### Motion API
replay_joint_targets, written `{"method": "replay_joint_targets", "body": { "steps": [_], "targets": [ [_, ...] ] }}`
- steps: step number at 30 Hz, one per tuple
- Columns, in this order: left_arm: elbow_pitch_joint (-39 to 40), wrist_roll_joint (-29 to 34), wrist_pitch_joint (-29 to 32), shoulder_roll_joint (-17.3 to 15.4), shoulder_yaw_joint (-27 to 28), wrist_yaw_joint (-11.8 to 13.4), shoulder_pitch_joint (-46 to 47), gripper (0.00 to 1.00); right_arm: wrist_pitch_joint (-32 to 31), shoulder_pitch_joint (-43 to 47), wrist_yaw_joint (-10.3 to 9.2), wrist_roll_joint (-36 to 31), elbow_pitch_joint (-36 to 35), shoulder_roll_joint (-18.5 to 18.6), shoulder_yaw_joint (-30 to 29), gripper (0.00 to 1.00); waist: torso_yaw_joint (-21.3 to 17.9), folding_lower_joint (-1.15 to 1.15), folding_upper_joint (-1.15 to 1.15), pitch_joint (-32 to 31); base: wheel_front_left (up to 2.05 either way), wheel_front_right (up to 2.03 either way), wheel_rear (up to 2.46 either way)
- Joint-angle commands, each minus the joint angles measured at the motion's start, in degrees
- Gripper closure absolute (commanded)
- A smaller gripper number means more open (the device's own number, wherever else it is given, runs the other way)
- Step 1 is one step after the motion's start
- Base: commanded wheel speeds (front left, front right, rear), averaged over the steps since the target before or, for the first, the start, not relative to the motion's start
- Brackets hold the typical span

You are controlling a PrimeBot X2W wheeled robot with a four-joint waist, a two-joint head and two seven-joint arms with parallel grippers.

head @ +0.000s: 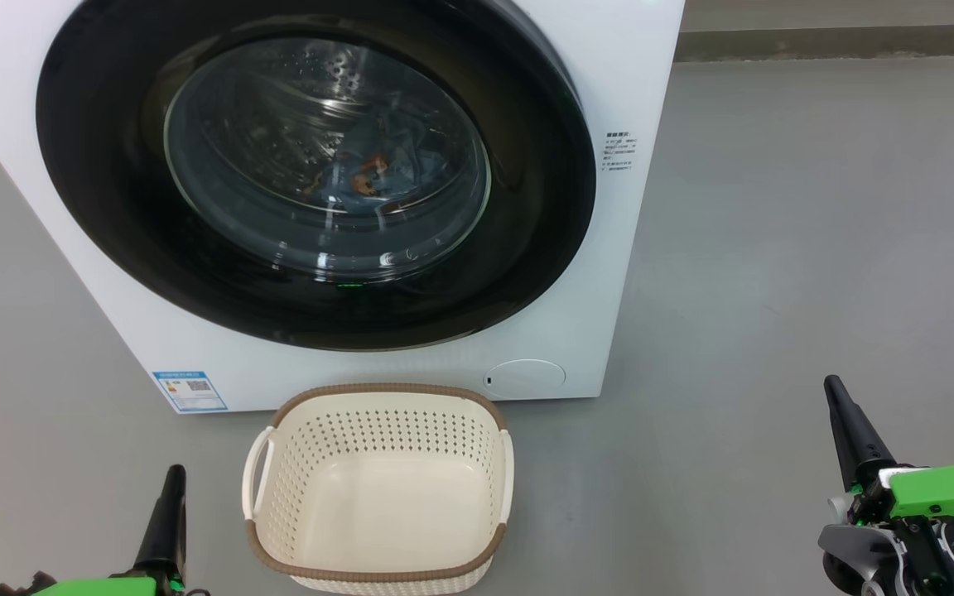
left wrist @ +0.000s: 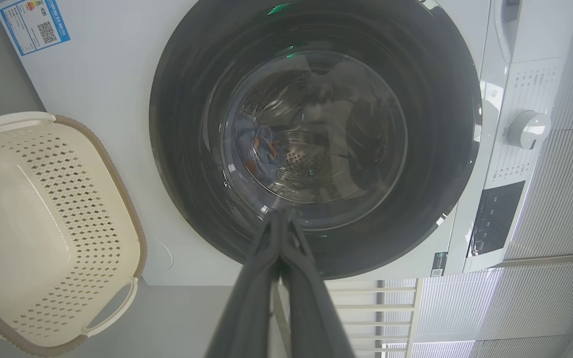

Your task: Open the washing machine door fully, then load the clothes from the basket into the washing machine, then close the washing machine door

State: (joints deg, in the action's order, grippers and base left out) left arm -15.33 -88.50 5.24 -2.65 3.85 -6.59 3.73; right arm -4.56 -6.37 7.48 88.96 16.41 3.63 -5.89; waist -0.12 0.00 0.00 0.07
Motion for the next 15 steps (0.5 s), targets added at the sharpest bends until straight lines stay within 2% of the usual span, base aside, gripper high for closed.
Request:
{"method": "replay_joint_targets", "body": {
  "steps": [1,15],
  "targets": [
    [0.9,-1.7,0.6,-0.6,2.1,-0.7,2.7,1.0,-0.7,-0.3,0.03,1.5,-1.9,0.1,0.6,1.0,0.0,0.0,0.0,0.0,0.0,0.0,0.0],
    [0.8,-3.6,1.3,-0.2,2.8,-0.9,2.9,1.0,-1.5,-0.2,0.01,3.6,-2.1,-0.3,-0.1,1.0,0.1,0.0,0.0,0.0,0.0,0.0,0.0]
  ]
}}
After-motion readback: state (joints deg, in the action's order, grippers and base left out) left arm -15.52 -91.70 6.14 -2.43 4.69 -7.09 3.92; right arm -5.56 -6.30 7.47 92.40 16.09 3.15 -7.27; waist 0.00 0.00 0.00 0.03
